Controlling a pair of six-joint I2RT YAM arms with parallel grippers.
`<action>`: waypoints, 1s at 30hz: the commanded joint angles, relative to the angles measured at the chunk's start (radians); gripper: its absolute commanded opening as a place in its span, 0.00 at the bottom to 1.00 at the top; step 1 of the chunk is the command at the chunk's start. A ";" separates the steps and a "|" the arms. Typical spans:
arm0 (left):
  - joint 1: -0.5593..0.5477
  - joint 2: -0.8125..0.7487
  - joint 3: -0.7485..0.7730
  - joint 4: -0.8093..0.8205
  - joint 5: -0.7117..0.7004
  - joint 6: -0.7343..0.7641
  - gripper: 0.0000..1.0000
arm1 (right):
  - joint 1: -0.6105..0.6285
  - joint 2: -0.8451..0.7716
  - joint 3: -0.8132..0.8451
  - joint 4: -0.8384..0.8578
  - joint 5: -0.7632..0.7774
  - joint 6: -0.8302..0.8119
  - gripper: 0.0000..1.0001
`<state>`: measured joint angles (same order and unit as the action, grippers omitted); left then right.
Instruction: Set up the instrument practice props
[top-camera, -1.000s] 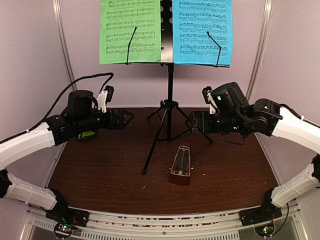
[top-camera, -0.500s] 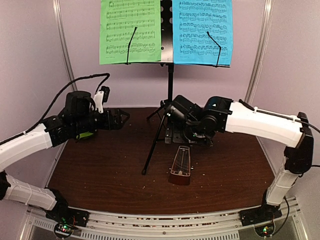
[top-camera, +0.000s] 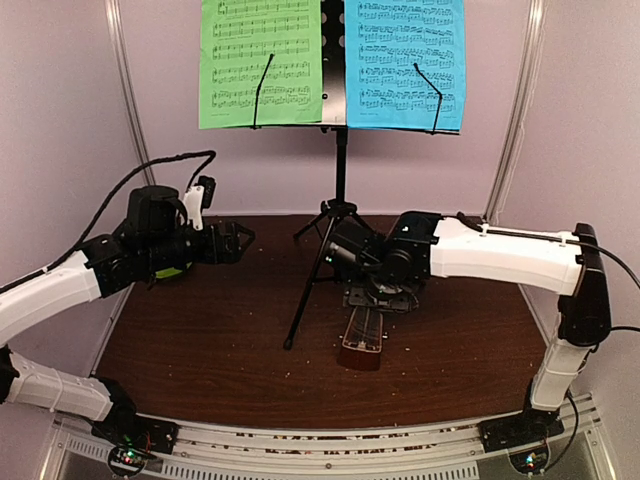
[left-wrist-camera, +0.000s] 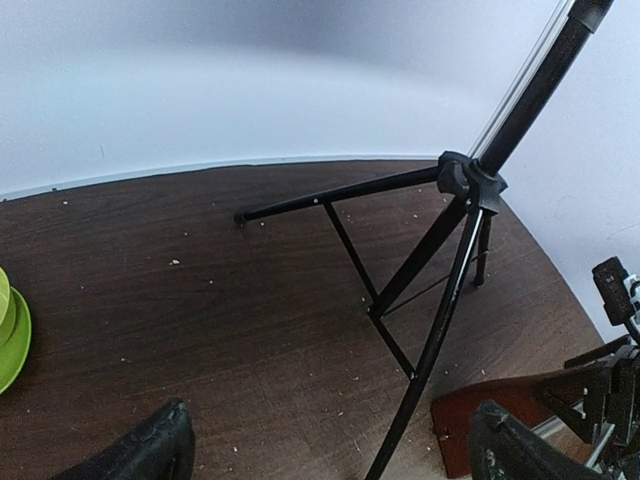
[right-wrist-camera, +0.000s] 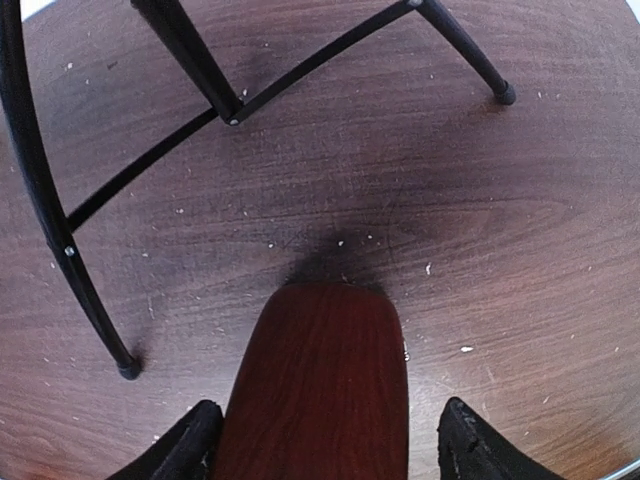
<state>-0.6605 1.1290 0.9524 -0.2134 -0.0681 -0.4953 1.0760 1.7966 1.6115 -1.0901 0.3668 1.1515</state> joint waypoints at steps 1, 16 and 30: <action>0.006 -0.023 -0.015 0.014 -0.004 0.021 0.98 | -0.003 -0.005 -0.039 -0.017 0.021 0.029 0.66; -0.022 -0.096 -0.197 0.139 0.319 0.170 0.93 | -0.036 -0.343 -0.295 0.369 -0.073 -0.312 0.25; -0.102 -0.016 -0.248 0.175 0.419 0.083 0.75 | -0.160 -0.630 -0.593 0.929 -0.395 -0.580 0.00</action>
<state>-0.7509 1.0863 0.7048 -0.1165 0.3080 -0.3759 0.9325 1.2442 1.0477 -0.4644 0.0654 0.6678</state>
